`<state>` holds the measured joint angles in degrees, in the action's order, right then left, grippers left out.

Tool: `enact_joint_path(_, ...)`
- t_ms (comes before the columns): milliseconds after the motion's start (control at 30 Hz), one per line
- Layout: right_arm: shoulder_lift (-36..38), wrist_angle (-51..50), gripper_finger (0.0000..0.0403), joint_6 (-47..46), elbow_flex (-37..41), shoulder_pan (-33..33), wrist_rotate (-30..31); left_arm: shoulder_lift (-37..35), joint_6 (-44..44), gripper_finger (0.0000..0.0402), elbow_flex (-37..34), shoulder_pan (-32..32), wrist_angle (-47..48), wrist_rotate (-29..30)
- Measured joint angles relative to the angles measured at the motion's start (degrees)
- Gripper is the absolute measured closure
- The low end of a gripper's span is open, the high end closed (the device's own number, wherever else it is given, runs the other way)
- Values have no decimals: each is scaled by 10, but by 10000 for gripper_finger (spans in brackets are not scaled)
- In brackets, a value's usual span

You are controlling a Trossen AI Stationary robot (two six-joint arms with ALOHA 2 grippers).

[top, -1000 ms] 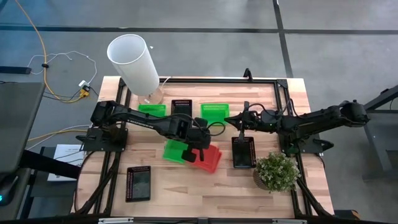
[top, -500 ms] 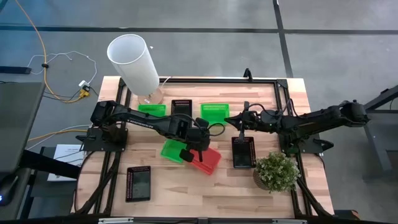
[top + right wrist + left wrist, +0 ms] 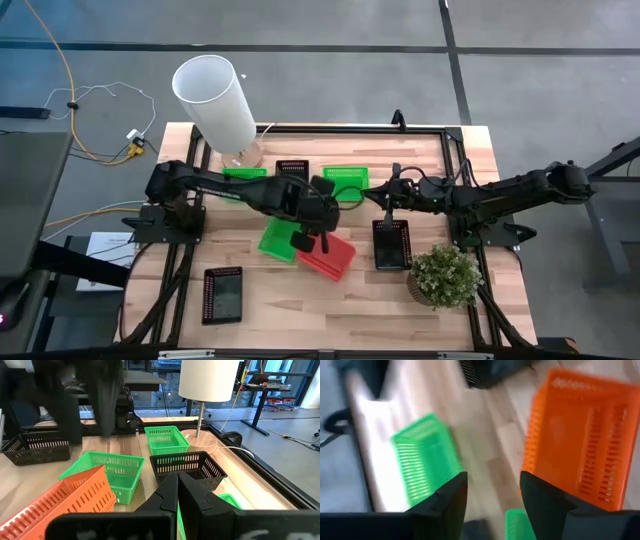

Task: Stack baskets by color
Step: Stack the orange bin on the orange bin

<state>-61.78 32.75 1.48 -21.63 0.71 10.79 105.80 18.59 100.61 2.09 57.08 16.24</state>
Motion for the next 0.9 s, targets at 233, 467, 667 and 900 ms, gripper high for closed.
enact_joint_path(233,0,-4,403,0,0,0,0,-44,-77,224,24,0,23,-11)
enact_joint_path(467,-1,-4,403,-13,0,0,-2,-190,-115,224,-182,12,-157,-21)
enact_joint_path(667,-1,21,403,-30,0,0,-40,-362,-153,223,-437,44,-396,-2)
enact_joint_path(900,-4,48,403,-43,0,0,-79,-494,-128,223,-708,90,-786,46)
